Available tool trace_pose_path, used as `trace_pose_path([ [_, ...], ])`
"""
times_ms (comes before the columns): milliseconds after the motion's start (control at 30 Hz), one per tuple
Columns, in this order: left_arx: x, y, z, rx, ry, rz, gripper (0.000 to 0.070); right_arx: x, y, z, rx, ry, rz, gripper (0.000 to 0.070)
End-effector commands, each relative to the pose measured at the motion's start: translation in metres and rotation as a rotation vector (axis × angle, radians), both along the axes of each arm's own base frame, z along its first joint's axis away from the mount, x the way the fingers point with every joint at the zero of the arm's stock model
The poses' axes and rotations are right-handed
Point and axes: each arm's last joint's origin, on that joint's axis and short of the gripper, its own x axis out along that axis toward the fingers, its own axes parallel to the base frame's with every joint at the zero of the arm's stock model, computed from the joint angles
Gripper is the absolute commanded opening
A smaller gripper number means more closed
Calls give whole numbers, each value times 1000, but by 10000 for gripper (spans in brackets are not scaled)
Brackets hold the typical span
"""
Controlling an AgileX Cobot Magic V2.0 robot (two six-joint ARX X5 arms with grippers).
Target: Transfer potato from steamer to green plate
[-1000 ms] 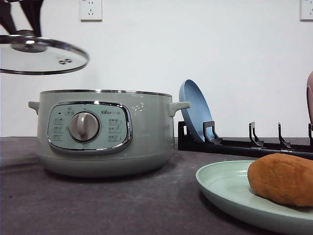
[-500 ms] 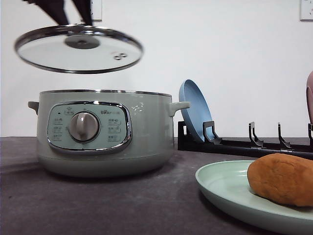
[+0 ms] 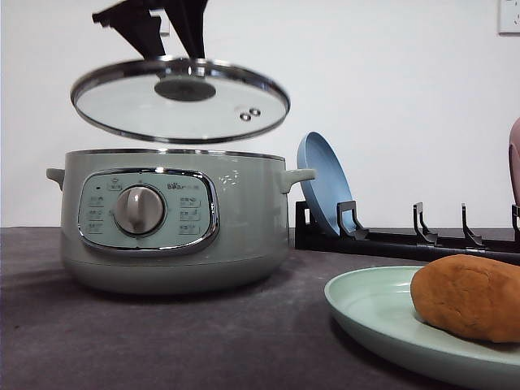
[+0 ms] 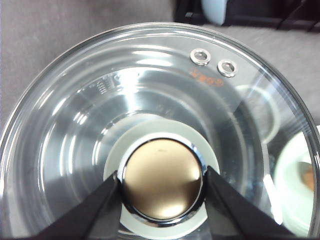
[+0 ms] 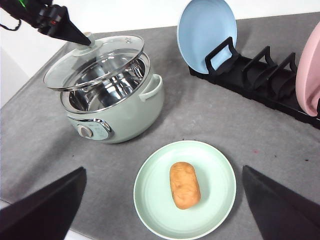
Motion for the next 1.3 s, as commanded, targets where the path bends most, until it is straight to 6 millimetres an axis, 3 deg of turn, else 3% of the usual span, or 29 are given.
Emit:
trace_pose_path([
  [0, -1, -2, 13, -4, -68, -2, 1, -2, -2, 4, 18, -14, 0, 631],
  [800, 7, -7, -23, 53, 3, -5, 1, -2, -2, 4, 16, -15, -8, 631],
  [1267, 13, -11, -30, 58, 2, -17, 1, -2, -2, 4, 10, -19, -25, 631],
])
